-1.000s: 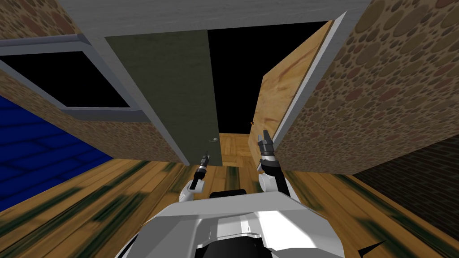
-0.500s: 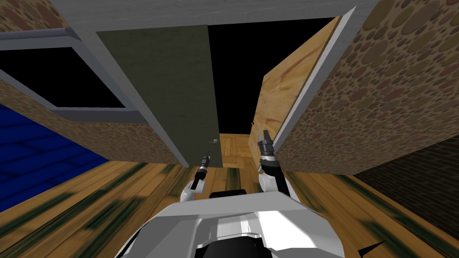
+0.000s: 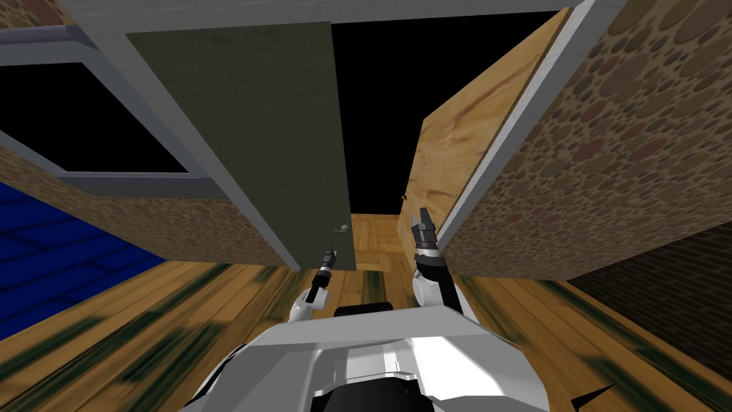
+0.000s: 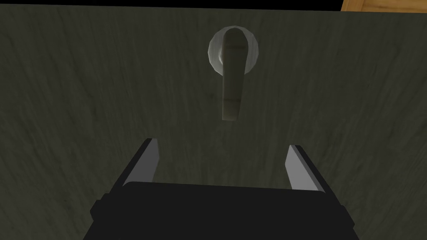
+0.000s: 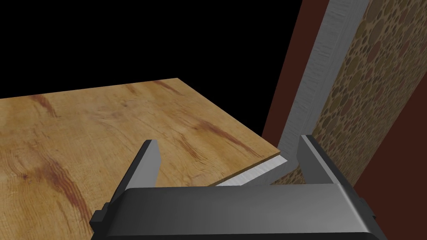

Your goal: Push the door open

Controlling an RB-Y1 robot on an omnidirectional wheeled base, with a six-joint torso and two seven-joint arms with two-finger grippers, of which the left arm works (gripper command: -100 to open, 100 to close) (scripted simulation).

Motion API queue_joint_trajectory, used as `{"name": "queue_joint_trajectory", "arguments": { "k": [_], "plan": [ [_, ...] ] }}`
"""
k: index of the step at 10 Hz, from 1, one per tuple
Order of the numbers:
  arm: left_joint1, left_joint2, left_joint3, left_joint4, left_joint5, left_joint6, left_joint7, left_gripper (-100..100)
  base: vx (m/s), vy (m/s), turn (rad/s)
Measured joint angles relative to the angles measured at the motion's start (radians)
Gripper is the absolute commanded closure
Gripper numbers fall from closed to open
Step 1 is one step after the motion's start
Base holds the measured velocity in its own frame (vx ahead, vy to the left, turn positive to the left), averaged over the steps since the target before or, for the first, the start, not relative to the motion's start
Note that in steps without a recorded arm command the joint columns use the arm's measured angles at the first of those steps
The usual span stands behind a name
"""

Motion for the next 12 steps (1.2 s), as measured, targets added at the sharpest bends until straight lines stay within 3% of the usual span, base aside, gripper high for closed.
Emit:
{"name": "queue_joint_trajectory", "arguments": {
  "k": [2, 12],
  "plan": [
    [-0.010, -0.002, -0.002, 0.028, -0.002, -0.007, 0.007, -100, 0.059, 0.022, -0.014],
    [-0.012, -0.005, 0.014, 0.041, 0.009, -0.012, -0.005, -100, 0.175, -0.014, -0.024]
  ]
}}
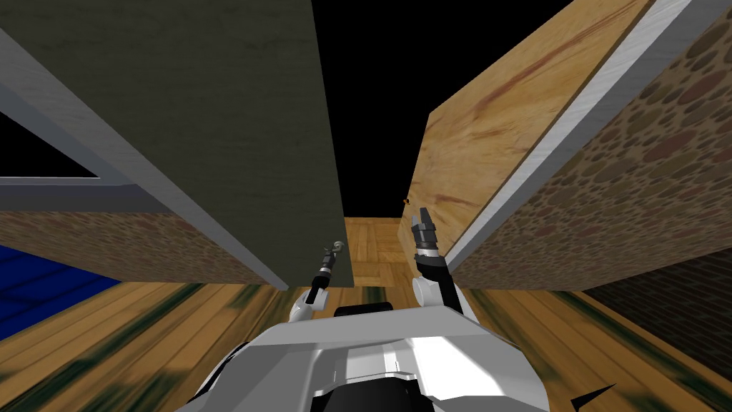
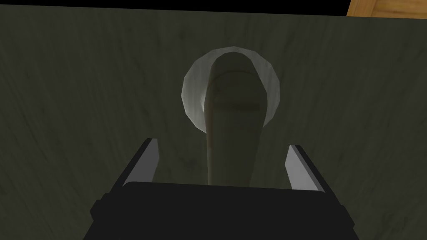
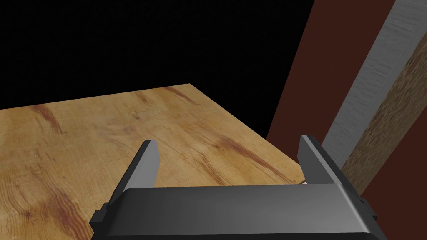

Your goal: Push the door open

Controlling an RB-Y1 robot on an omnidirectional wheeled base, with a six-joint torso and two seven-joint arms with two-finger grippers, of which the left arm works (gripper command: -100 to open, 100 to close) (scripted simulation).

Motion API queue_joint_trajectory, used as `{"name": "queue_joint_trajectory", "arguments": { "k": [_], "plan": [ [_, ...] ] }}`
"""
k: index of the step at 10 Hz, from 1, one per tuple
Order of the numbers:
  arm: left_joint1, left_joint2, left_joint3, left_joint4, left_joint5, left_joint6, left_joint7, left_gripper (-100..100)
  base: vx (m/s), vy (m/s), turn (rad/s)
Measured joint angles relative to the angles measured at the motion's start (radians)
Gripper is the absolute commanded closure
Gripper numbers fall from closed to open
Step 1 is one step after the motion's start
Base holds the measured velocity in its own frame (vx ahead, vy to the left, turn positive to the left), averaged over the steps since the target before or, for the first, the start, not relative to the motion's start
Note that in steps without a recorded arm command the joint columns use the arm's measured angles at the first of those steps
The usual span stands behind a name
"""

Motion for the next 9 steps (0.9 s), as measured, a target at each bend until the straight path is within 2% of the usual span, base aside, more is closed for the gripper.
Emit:
{"name": "queue_joint_trajectory", "arguments": {
  "k": [1, 6, 8, 9],
  "plan": [
    [0.000, 0.000, 0.000, 0.000, 0.000, 0.000, 0.000, 100, -0.012, 0.005, 0.002],
    [-0.004, 0.000, 0.000, -0.001, 0.000, 0.002, 0.000, 100, -0.008, 0.003, -0.005],
    [-0.002, 0.000, 0.001, 0.005, 0.000, 0.000, -0.001, 100, 0.120, -0.039, 0.076],
    [0.011, 0.000, 0.000, -0.006, -0.001, 0.008, -0.001, 100, 0.144, -0.067, 0.082]
  ]
}}
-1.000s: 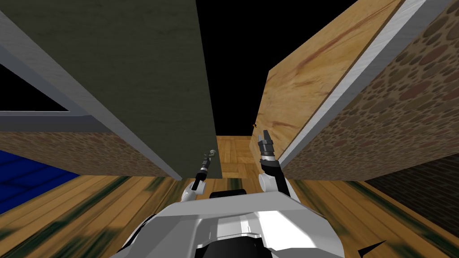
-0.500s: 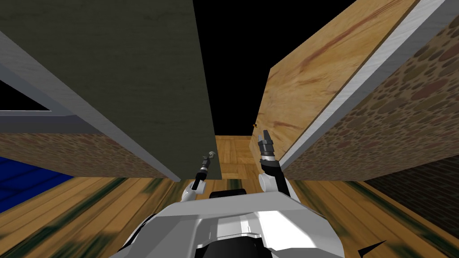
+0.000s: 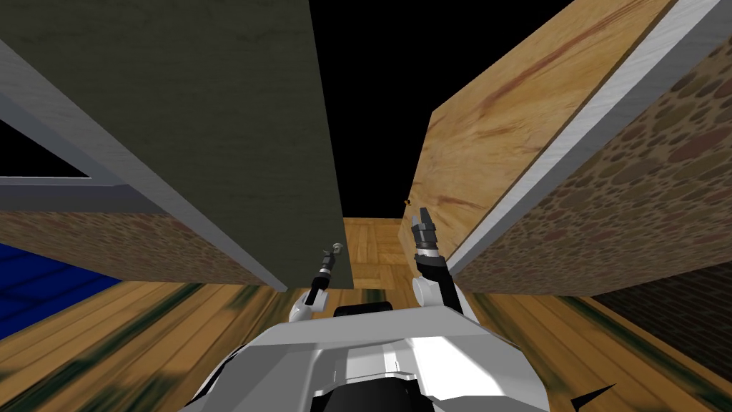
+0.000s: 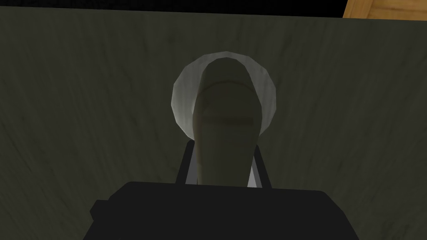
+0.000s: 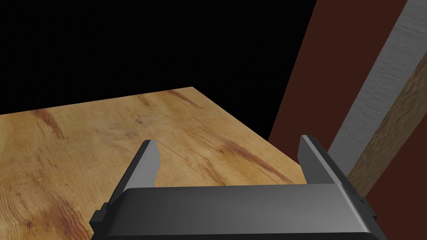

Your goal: Push the door open

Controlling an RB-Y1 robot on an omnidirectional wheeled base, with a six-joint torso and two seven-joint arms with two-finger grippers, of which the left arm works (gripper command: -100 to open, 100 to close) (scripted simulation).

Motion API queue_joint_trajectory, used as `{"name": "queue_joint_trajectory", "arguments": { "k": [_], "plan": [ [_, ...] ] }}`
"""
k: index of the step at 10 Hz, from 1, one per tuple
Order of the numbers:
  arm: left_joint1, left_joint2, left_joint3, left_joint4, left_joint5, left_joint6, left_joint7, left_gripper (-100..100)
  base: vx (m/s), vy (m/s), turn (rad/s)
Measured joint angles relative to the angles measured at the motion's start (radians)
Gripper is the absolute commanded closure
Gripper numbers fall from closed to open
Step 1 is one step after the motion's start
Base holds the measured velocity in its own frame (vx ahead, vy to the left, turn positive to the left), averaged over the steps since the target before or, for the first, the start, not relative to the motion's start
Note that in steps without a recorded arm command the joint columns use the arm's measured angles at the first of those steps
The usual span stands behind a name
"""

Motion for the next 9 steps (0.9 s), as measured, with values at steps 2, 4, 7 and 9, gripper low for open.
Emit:
{"name": "queue_joint_trajectory", "arguments": {
  "k": [2, 4, 7, 9],
  "plan": [
    [0.002, 0.000, 0.006, -0.005, 0.002, 0.007, -0.004, 100, 0.173, -0.042, 0.048],
    [-0.009, 0.004, 0.009, 0.002, 0.004, 0.005, -0.002, 100, 0.136, -0.043, 0.057],
    [-0.020, 0.008, 0.025, 0.028, 0.010, -0.008, -0.008, 100, 0.177, -0.077, 0.116],
    [0.000, 0.009, 0.031, -0.005, 0.011, 0.007, -0.010, 100, 0.191, -0.091, 0.138]
  ]
}}
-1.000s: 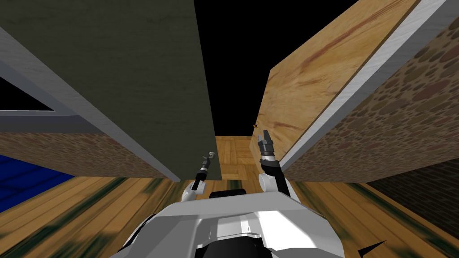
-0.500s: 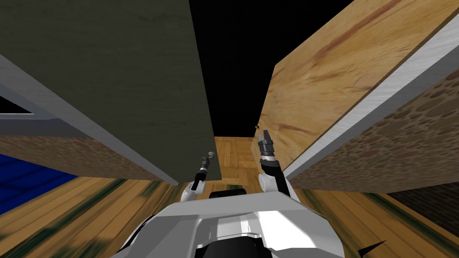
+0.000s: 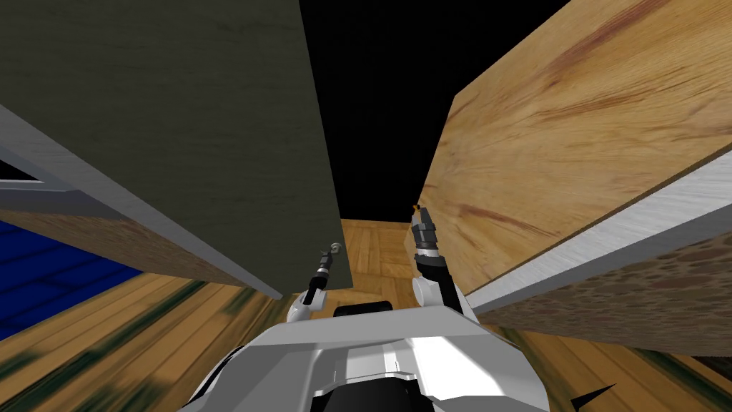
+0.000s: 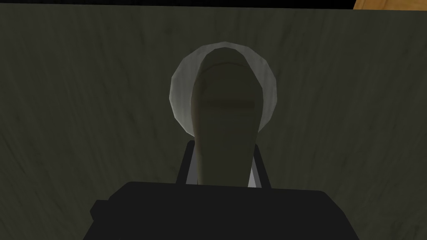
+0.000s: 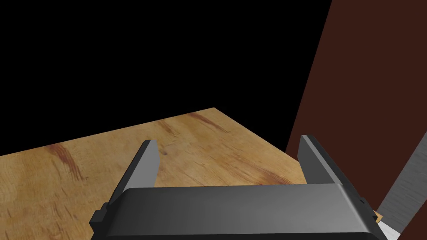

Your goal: Push the door open

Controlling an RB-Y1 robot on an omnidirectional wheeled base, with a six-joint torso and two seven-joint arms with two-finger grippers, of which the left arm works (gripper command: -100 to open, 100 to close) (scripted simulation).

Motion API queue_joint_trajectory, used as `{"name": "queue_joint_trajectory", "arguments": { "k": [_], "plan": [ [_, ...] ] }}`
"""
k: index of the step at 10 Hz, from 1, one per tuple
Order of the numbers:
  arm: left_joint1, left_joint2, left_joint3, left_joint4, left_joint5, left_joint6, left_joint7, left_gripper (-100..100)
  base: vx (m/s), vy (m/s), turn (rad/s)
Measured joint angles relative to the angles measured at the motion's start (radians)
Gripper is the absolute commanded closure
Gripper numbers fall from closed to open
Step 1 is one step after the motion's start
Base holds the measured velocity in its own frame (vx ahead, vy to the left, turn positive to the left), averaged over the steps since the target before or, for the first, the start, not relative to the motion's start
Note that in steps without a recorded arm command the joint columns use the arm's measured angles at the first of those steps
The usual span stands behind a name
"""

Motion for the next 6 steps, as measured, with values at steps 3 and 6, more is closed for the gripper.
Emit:
{"name": "queue_joint_trajectory", "arguments": {
  "k": [3, 6],
  "plan": [
    [0.001, 0.007, 0.017, -0.003, 0.006, 0.003, -0.002, 100, 0.175, -0.066, 0.094],
    [-0.023, 0.008, 0.038, 0.044, 0.015, -0.023, -0.011, 100, 0.169, -0.094, 0.143]
  ]
}}
